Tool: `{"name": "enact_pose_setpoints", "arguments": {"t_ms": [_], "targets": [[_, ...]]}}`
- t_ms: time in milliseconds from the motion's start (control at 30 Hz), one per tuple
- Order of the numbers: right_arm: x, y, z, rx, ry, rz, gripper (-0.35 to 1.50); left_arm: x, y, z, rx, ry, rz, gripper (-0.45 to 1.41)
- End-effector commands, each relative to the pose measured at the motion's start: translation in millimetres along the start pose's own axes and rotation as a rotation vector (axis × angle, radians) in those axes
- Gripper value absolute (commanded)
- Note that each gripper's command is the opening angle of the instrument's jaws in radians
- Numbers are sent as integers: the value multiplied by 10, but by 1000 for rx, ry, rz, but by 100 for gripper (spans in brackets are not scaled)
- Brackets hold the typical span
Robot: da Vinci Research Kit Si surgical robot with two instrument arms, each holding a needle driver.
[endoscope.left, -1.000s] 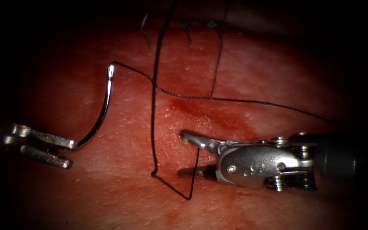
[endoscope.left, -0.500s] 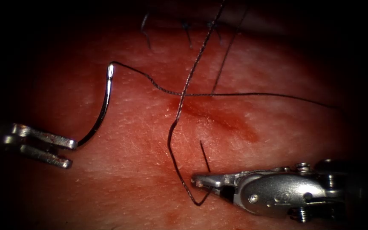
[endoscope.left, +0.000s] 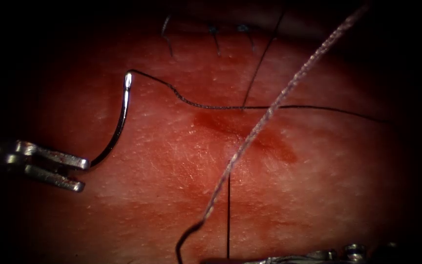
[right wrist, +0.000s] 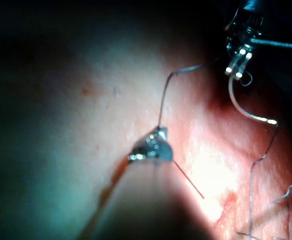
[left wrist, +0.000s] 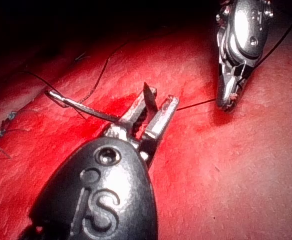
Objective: Wound Closure
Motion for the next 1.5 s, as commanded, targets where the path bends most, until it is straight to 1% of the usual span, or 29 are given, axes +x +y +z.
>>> {"name": "enact_pose_setpoints", "arguments": {"t_ms": [33,167,267,333,433,467,533,567,600,633,667,700,733,767,800,833,967,1133,1200,1333,1367,1400,1433,1500], "targets": [[8,-9,4,17,11,-5,-35,-5,-2,6,-1,1,1,-45],[27,-24,-4,47,26,-16,-35,-5,-2,5,-1,1,1,-45],[38,-29,-8,70,43,-19,-35,-4,-2,5,-1,1,1,-45],[40,-28,-9,93,70,-17,-35,-4,-2,5,-1,1,1,-45],[35,-19,-9,99,60,-22,-35,-4,-2,5,-1,1,1,-45],[29,-13,-9,99,61,-18,-16,-4,-2,5,-1,1,1,-45],[18,-2,-7,91,51,-14,34,-4,-2,5,-1,1,1,-45],[11,3,-6,75,37,-12,61,-4,-2,6,-1,1,1,-45],[3,10,-4,56,19,-9,94,-4,-2,6,-1,1,1,-45],[-4,15,-3,41,10,-5,109,-4,-2,6,-1,1,1,-45],[-11,20,-2,28,9,-2,118,-4,-2,6,-1,1,1,-45],[-27,31,0,3,11,5,131,-4,-2,6,-1,1,1,-45],[-27,31,0,3,11,5,131,-4,-2,6,-1,1,1,-45],[-33,35,1,-5,11,8,131,-4,-2,6,-1,1,0,-45],[-46,45,3,-13,1,13,131,-4,-2,7,0,1,0,-45],[-46,45,3,-13,1,13,131,-4,-2,7,0,1,0,-45],[-68,63,10,-29,-17,17,131,-4,-2,7,0,1,0,-45],[-97,80,28,-53,-43,21,133,-4,-2,7,0,1,0,-45],[-107,82,37,-63,-49,12,138,-4,-2,7,0,1,0,-45],[-130,78,52,-67,-65,-11,140,-4,-2,6,0,1,0,-45],[-136,74,52,-60,-51,41,140,-4,-2,6,0,1,0,-45],[-136,74,52,-60,-51,41,140,-4,-2,6,0,1,0,-45],[-137,72,47,-50,-25,57,140,-4,-2,6,-1,1,0,-45],[-135,71,36,-36,-1,97,141,-4,-2,5,-1,1,0,-45]]}}
